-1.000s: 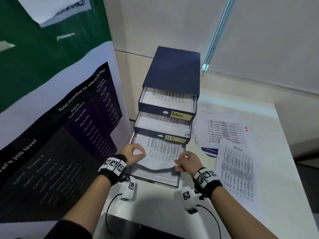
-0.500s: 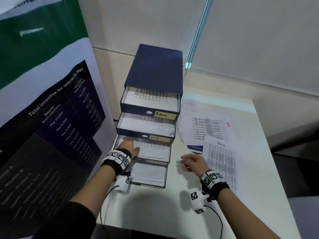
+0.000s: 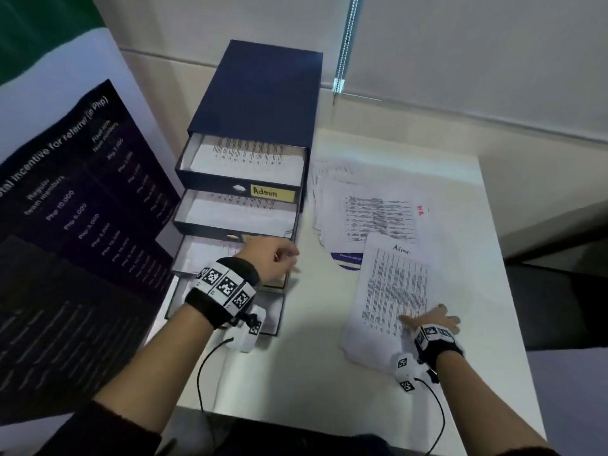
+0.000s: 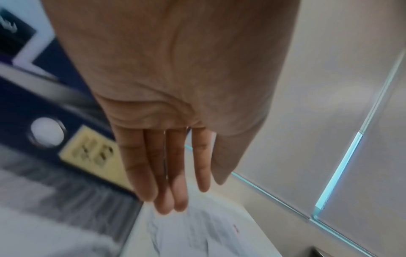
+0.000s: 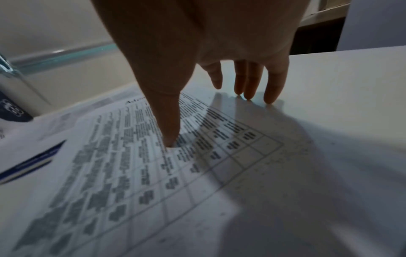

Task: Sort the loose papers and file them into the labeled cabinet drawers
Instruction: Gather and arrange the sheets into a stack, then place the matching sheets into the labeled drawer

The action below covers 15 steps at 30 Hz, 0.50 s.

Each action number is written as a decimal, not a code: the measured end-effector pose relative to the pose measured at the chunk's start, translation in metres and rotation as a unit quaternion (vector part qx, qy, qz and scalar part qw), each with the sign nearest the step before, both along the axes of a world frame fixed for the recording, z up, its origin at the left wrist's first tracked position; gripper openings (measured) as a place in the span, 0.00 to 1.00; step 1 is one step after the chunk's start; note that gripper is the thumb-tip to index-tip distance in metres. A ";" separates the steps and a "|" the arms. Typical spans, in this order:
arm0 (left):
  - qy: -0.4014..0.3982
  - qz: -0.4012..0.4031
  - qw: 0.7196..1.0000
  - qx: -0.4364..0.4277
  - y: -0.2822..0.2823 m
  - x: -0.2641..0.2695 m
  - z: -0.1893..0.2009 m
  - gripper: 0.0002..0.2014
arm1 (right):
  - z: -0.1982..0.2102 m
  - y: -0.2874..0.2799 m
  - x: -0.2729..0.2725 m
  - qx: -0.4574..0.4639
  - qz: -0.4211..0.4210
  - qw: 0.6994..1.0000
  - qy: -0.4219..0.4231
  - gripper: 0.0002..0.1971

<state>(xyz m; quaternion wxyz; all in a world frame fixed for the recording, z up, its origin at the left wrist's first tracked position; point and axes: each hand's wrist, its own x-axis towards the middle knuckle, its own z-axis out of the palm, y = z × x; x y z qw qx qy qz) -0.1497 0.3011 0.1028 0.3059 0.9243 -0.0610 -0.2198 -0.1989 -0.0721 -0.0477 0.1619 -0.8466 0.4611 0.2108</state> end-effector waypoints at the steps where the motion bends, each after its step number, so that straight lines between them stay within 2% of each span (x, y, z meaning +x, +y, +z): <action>1: 0.010 -0.010 1.000 -0.025 -0.019 0.003 -0.009 0.10 | -0.003 -0.006 -0.001 -0.005 0.004 1.000 -0.004 0.53; 4: 0.100 -0.008 0.993 -0.059 -0.071 0.012 -0.059 0.11 | -0.006 -0.023 0.003 0.031 0.022 0.998 -0.048 0.55; 6: 0.161 0.031 0.985 -0.057 -0.100 0.019 -0.094 0.18 | -0.006 -0.031 0.004 0.067 0.042 0.994 -0.076 0.50; 8: 0.199 0.066 0.977 -0.022 -0.123 0.024 -0.117 0.25 | -0.007 -0.038 0.002 0.061 0.085 0.990 -0.095 0.34; 10: 0.239 0.099 0.966 -0.010 -0.140 0.024 -0.142 0.28 | -0.004 -0.042 0.000 0.062 0.118 0.983 -0.125 0.11; 13: 0.303 0.140 0.939 -0.085 -0.162 0.021 -0.173 0.29 | -0.007 -0.052 0.002 0.098 0.132 0.974 -0.157 0.23; 15: 0.297 0.152 0.939 -0.089 -0.170 0.026 -0.193 0.24 | -0.009 -0.062 0.005 0.128 0.084 0.977 -0.150 0.19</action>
